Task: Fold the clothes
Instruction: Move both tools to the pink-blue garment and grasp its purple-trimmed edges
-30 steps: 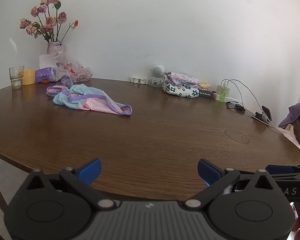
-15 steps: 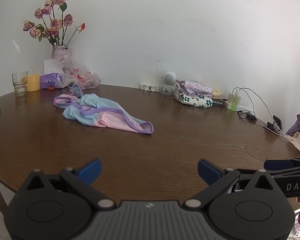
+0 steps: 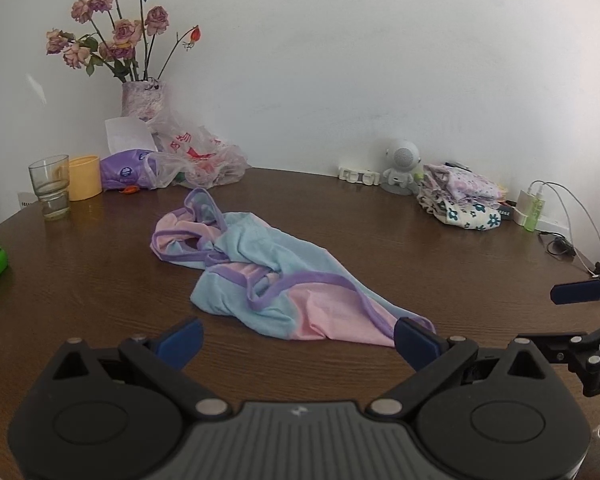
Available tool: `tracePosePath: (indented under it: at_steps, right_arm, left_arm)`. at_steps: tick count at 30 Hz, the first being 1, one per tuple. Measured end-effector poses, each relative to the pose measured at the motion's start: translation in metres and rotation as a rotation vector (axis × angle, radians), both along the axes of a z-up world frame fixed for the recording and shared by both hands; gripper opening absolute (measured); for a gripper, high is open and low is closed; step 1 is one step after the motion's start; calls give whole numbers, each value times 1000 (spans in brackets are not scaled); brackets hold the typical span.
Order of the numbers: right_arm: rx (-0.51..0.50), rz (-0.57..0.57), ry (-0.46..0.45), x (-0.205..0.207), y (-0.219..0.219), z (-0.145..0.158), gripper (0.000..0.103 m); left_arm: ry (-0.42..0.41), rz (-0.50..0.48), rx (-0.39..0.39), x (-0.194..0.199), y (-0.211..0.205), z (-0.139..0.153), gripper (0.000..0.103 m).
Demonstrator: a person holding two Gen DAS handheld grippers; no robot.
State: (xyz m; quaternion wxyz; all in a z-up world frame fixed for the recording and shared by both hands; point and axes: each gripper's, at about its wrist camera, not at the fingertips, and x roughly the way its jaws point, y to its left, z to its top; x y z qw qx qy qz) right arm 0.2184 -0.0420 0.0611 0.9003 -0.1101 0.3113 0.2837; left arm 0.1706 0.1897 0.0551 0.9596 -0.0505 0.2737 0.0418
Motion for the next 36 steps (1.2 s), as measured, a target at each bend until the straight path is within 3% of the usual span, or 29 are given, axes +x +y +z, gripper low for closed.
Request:
tracePosePath:
  at_steps: [2,5,7,11,13,16,17,19,22,26,30,36]
  right_arm:
    - [-53,42,-18,17,21,-3,102]
    - [-120,107,-7,43,53,-13,94]
    - [-129,125,45,62,68,-22,78]
    - [-138,138,114,91,90,-40,67]
    - [-139,150,144,99,96,-45,52]
    - [-131,164,186,106,100,-51,34]
    - [-127,167,195,106,99,-52,30]
    - [-114,173,193,105,95,-51,8]
    - [-76,185,188,101,84,-46,2]
    - [-37,170,115,88,49,-24,2]
    - [3,87,48,76,-16,-1,2]
    - [31,-163,22,52,-146,1,2]
  left_arm:
    - [35,14,3,22,9,-5,100]
    - [89,35,7,55,22,-14,90]
    - [124,49,10,76,30,-19,83]
    - [185,75,4,108,41,-32,76]
    - [209,77,-2,116,42,-37,65]
    - [230,83,-14,122,43,-42,57]
    - [230,81,-26,123,44,-43,52]
    - [227,61,-68,122,46,-41,11]
    - [197,31,-75,114,39,-35,10]
    - [101,-74,7,84,0,-11,7]
    - [29,-304,55,42,-70,8,3]
    - [38,-656,8,1,-182,-1,2]
